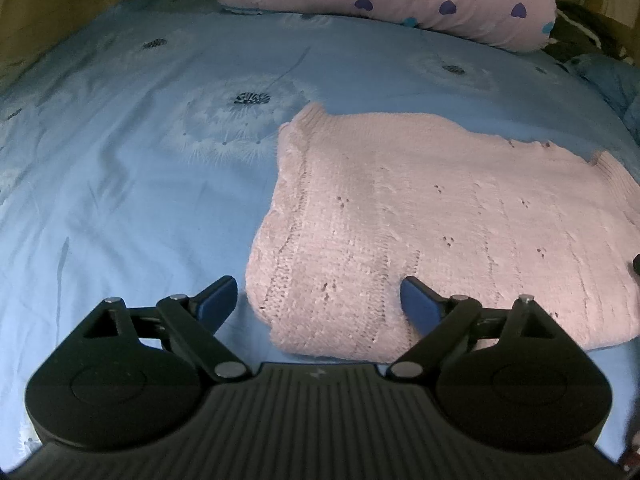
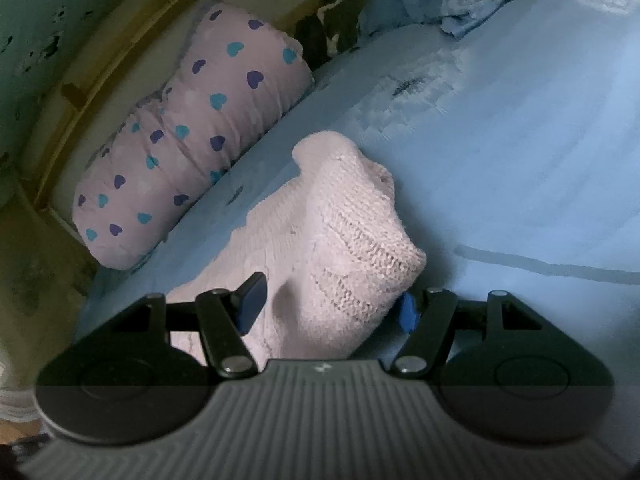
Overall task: Fold small clothes
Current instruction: 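Square the edges of the folded cardigan with both grippers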
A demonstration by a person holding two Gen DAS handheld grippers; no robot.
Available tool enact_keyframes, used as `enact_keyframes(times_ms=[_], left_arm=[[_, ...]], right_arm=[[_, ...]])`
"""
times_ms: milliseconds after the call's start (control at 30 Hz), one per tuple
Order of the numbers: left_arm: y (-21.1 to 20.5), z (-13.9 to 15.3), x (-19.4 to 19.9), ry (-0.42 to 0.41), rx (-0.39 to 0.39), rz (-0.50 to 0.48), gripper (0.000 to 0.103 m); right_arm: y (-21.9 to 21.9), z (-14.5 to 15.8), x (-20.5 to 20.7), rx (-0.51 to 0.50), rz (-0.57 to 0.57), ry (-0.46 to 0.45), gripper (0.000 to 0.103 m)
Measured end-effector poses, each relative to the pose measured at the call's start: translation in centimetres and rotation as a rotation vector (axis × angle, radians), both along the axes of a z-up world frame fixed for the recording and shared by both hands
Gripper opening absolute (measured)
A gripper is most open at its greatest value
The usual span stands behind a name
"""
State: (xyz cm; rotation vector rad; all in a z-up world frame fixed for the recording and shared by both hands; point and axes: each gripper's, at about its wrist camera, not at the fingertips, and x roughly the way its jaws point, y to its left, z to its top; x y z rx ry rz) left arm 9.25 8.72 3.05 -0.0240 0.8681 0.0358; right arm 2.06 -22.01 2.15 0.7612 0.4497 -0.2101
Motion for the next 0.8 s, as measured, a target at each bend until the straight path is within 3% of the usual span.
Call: enact_keyframes(times_ms=[800], left_arm=[[0.4,-0.1,0.6,0.008,-0.025,0.007,0.093]], right_arm=[[-1.3,-0.5,2.1,0.058,-0.092,-0.046,0.066]])
